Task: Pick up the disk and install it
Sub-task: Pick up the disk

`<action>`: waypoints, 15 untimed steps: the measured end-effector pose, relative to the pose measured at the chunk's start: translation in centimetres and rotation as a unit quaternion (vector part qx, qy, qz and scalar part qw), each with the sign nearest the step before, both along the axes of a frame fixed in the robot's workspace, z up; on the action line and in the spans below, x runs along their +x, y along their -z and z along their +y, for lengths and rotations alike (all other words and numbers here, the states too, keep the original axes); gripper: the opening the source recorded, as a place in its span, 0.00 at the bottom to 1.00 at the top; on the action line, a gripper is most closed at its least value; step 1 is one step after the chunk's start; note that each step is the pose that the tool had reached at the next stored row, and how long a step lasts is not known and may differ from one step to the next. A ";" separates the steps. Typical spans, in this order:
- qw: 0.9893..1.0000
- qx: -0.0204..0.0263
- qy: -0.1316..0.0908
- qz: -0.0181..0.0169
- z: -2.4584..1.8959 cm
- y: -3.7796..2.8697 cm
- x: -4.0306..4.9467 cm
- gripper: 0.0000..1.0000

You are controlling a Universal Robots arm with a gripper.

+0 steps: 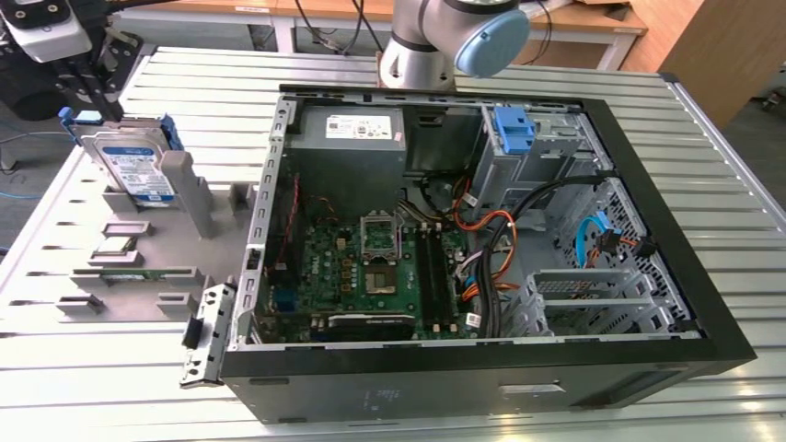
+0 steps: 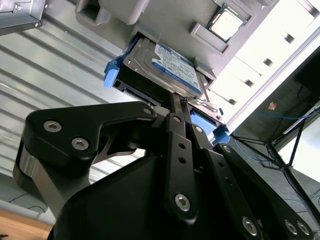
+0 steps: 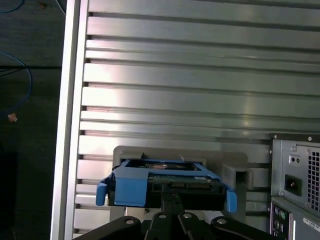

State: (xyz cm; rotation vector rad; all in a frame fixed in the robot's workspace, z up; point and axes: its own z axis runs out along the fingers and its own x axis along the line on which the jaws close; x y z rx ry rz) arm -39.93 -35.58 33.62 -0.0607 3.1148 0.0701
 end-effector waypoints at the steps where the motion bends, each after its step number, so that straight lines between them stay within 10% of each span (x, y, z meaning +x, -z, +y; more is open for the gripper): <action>1: 1.000 0.000 -0.008 0.000 0.00 0.00 0.00 0.11; 7: 0.999 0.000 -0.054 0.000 0.00 0.00 0.00 0.11; 15: 0.998 0.000 -0.059 0.000 0.00 0.00 0.00 0.11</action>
